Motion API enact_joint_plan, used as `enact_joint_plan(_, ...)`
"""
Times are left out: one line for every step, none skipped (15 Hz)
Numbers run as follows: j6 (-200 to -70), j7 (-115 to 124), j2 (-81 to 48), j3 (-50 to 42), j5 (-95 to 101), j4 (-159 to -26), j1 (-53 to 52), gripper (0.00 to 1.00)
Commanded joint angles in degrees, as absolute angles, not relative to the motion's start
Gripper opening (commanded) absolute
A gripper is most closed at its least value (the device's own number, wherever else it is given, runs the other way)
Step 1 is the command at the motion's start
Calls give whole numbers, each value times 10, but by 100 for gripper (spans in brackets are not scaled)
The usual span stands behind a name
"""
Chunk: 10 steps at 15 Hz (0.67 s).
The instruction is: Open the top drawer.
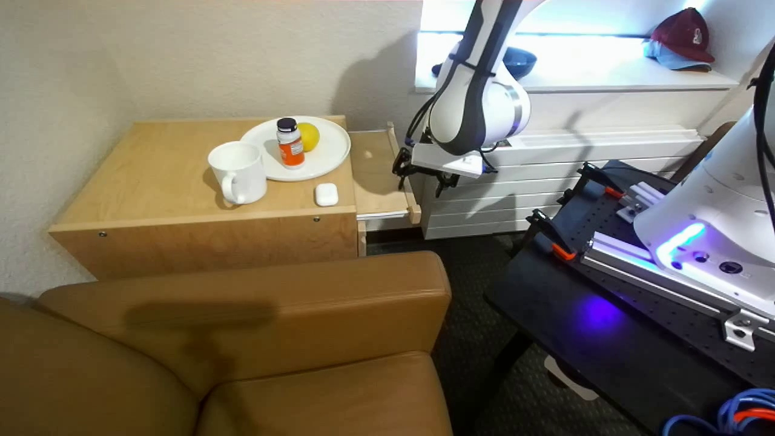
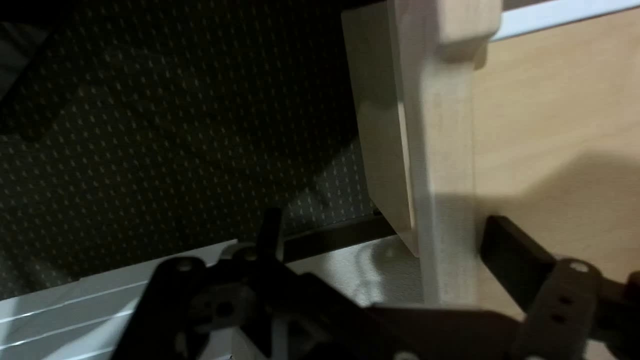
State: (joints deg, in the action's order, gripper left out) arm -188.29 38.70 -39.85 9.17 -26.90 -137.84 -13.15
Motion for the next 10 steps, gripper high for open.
enact_joint_plan(-1872, 386, -431, 104, -270, -1360, -101, 100)
enact_joint_plan(-1845, 391, -426, 79, -277, -1366, -121, 100)
enact_joint_plan(-1835, 390, -422, 67, -277, -1372, -128, 100)
enact_joint_plan(-1818, 400, -414, 30, -285, -1384, -157, 100)
enact_joint_plan(-1814, 402, -411, 8, -281, -1391, -171, 100)
enact_joint_plan(-1815, 406, -404, -17, -277, -1406, -187, 100)
enact_joint_plan(-1815, 410, -398, -40, -272, -1421, -201, 100)
enact_joint_plan(-1813, 414, -391, -62, -268, -1436, -214, 100)
enact_joint_plan(-1814, 420, -388, -85, -267, -1450, -231, 100)
enact_joint_plan(-1813, 424, -385, -107, -266, -1464, -243, 100)
